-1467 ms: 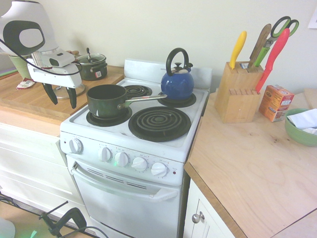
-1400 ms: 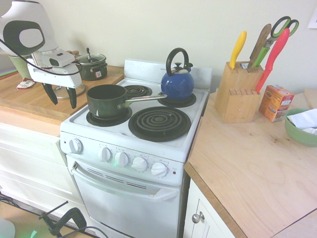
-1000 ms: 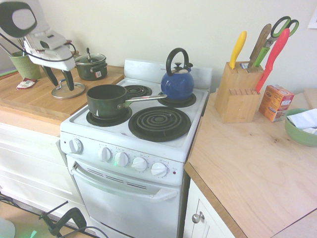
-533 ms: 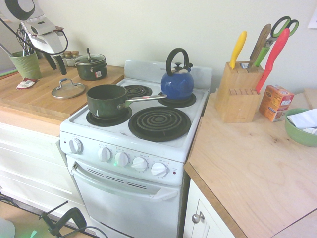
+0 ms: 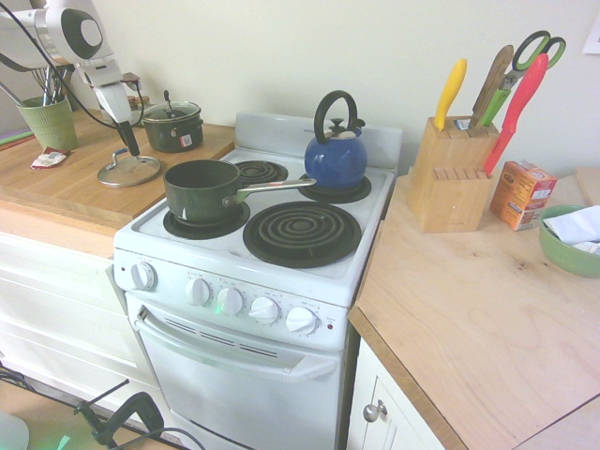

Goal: Cover the lid of the pot

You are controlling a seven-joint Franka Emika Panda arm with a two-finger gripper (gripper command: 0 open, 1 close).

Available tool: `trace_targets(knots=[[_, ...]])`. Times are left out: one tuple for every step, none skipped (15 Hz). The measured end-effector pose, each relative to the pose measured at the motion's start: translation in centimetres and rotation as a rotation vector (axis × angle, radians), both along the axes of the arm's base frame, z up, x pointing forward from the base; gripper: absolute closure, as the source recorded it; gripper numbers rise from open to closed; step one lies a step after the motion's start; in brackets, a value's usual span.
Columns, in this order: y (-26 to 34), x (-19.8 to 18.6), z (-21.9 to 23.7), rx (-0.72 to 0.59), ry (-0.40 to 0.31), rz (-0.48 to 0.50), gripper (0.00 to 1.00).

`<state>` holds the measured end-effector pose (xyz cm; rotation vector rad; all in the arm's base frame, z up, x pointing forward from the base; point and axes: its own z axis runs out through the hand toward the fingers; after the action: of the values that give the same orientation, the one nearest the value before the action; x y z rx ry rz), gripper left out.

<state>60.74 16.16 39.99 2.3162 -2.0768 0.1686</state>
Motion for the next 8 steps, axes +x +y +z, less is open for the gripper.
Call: trace_targets(knots=[[0.4, -0.1, -0.1, 0.003, 0.01, 0.001, 0.0], [0.8, -0.3, -0.1, 0.007, 0.019, 0.004, 0.0], [1.2, -0.5, -0.2, 0.008, 0.031, 0.005, 0.0], [1.2, -0.6, -0.3, 0.011, 0.046, 0.001, 1.0], [1.2, -0.6, -0.6, 0.016, 0.064, -0.004, 1.0], [1.1, -0.5, -0.9, 0.021, 0.079, -0.006, 1.0], [1.0, -0.4, -1.5, 0.025, 0.09, -0.006, 1.0], [1.1, -0.4, -2.0, 0.027, 0.1, -0.004, 1.0]])
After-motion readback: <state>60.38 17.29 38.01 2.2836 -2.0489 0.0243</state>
